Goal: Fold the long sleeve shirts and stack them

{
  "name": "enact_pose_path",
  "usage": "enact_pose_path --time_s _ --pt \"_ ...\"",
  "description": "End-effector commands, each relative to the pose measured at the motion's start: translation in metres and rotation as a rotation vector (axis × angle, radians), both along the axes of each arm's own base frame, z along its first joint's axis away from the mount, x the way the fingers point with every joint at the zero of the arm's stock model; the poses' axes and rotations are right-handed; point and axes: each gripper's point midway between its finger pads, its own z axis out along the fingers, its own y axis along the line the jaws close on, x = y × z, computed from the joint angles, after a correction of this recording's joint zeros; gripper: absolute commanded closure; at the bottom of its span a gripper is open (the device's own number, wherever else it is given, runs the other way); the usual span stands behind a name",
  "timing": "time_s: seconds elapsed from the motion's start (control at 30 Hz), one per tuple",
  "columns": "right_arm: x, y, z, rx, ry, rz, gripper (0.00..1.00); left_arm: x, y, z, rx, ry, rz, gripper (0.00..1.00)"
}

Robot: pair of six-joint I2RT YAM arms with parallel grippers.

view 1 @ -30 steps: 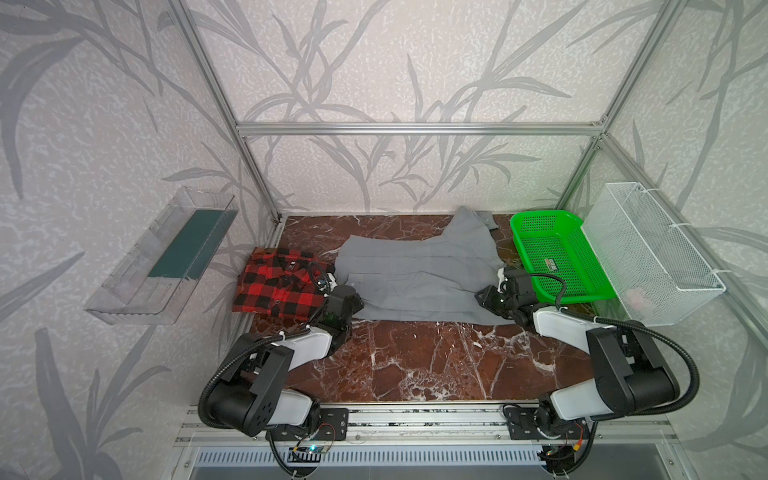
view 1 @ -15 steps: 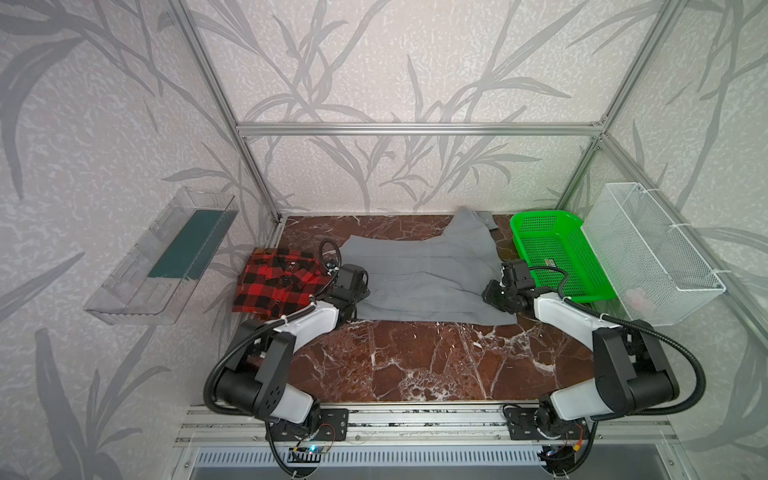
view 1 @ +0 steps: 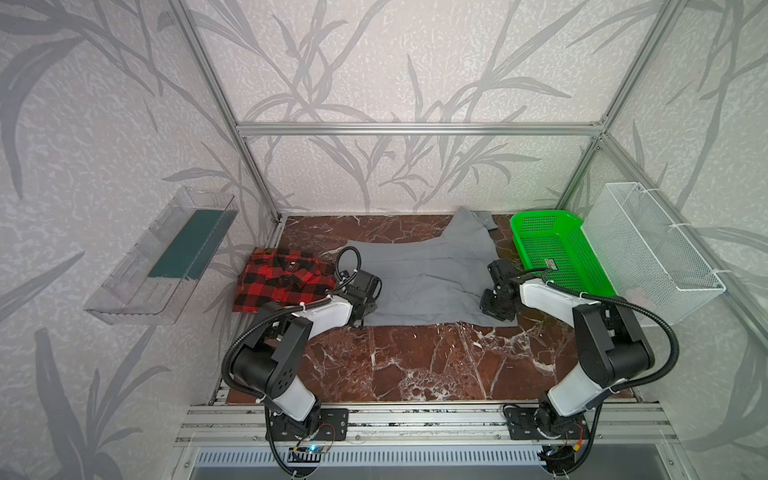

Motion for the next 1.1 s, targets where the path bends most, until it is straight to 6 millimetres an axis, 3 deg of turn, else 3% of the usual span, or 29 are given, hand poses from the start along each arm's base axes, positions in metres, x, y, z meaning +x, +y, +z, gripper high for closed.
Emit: enact_pose_path --time_s 0.0,0.3,0.4,0.47,0.53,0.57,0.63,0.73,0.83,1.0,1.07 --pt "-0.072 -0.015 -0.019 -0.074 0.198 0.009 0.74 -0.093 0.028 -0.043 0.122 0.287 0.031 0.59" --pt "-0.136 -0.025 0.006 -0.086 0.128 0.024 0.73 -0.160 0.053 -0.051 0.189 0.392 0.006 0.58" --pt "-0.146 -0.027 0.025 -0.074 0.074 0.041 0.73 -0.176 0.054 -0.038 0.157 0.376 0.019 0.58" --pt "-0.140 -0.028 0.043 -0.072 -0.006 0.071 0.71 -0.179 0.049 -0.024 0.105 0.328 0.015 0.57" --pt "-0.125 -0.029 0.071 -0.077 -0.116 0.096 0.60 -0.174 0.046 0.001 0.050 0.252 0.026 0.56" --pt "-0.116 -0.023 0.084 -0.058 -0.168 0.128 0.54 -0.168 0.042 0.014 0.027 0.209 0.013 0.48" --pt "-0.092 -0.010 0.117 -0.043 -0.275 0.225 0.39 -0.152 0.036 0.047 -0.013 0.091 -0.019 0.02" --pt "-0.050 0.010 0.164 -0.039 -0.394 0.316 0.31 -0.123 0.026 0.089 -0.021 -0.079 -0.086 0.01" --pt "-0.005 0.024 0.199 -0.025 -0.482 0.329 0.27 -0.100 0.026 0.119 0.041 -0.174 -0.109 0.01" --pt "0.073 0.045 0.219 0.130 -0.504 0.272 0.25 -0.055 0.030 0.170 0.138 -0.267 -0.103 0.01" --pt "0.104 0.050 0.212 0.161 -0.492 0.246 0.25 -0.041 0.042 0.175 0.129 -0.236 -0.047 0.01"
